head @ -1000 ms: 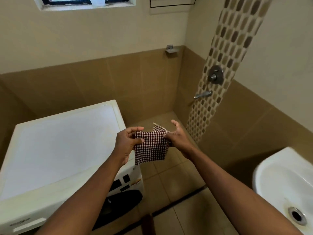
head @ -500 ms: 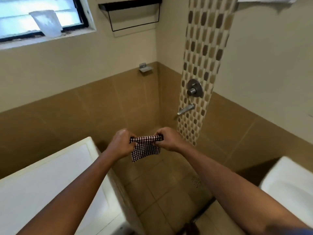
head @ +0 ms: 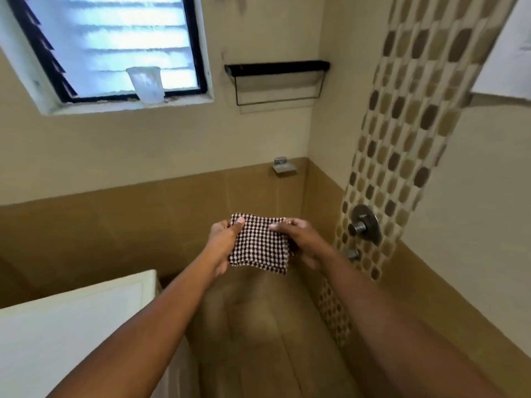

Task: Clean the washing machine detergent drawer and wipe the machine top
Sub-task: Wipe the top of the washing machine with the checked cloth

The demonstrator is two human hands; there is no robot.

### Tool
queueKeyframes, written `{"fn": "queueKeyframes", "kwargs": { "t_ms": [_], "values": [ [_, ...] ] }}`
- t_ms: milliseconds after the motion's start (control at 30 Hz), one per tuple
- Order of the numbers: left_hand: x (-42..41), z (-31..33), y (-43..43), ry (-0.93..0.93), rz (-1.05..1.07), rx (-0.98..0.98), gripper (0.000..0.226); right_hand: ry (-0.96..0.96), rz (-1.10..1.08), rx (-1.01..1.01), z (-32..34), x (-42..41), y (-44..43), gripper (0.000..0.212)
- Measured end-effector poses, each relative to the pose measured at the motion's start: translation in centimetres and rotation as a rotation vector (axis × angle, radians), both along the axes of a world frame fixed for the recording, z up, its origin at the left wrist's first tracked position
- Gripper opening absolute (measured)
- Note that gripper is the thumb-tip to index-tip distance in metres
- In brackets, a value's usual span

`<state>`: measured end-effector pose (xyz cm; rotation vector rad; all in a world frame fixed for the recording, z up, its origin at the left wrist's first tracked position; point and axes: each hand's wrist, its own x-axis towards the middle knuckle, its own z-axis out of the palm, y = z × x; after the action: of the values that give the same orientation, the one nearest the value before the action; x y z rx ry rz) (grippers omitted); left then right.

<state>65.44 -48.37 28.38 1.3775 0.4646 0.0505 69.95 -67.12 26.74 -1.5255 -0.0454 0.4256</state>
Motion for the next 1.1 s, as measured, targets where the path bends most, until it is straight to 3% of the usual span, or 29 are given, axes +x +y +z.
{"fn": "queueKeyframes", "kwargs": {
  "t_ms": [100,167,367,500,700,933,1100],
  "values": [
    [4.1,2.3,0.5,0.011,0.123,-0.099,0.021,0.052,0.209,-0.009,0.9,4.2,0.9,0.07],
    [7.2,3.6,2.1,0.03,0.134,-0.098,0.025,0.04,0.222,-0.065,1.9,7.0,2.1,0.074],
    [17.9,8.3,8.2,-0.082,0.034,-0.073,0.053,-0.21,-0.079,-0.038,8.5,18.7,6.9,0.069],
    [26.0,13.4,11.1,-0.214,0.012,-0.01,0.056,-0.345,-0.188,0.055,14.5,26.2,9.0,0.056],
    [36.1,21.4,12.0,-0.349,0.08,0.253,0.022,-0.559,-0.314,0.059,22.2,36.1,10.9,0.035],
    [46.8,27.5,11.5,-0.431,0.219,0.574,0.015,-0.708,-0.347,-0.062,29.1,47.3,10.4,0.022],
    [52.9,29.5,10.3,-0.446,0.294,0.922,0.011,-0.778,-0.358,-0.189,31.1,54.0,10.4,0.023]
  ]
}}
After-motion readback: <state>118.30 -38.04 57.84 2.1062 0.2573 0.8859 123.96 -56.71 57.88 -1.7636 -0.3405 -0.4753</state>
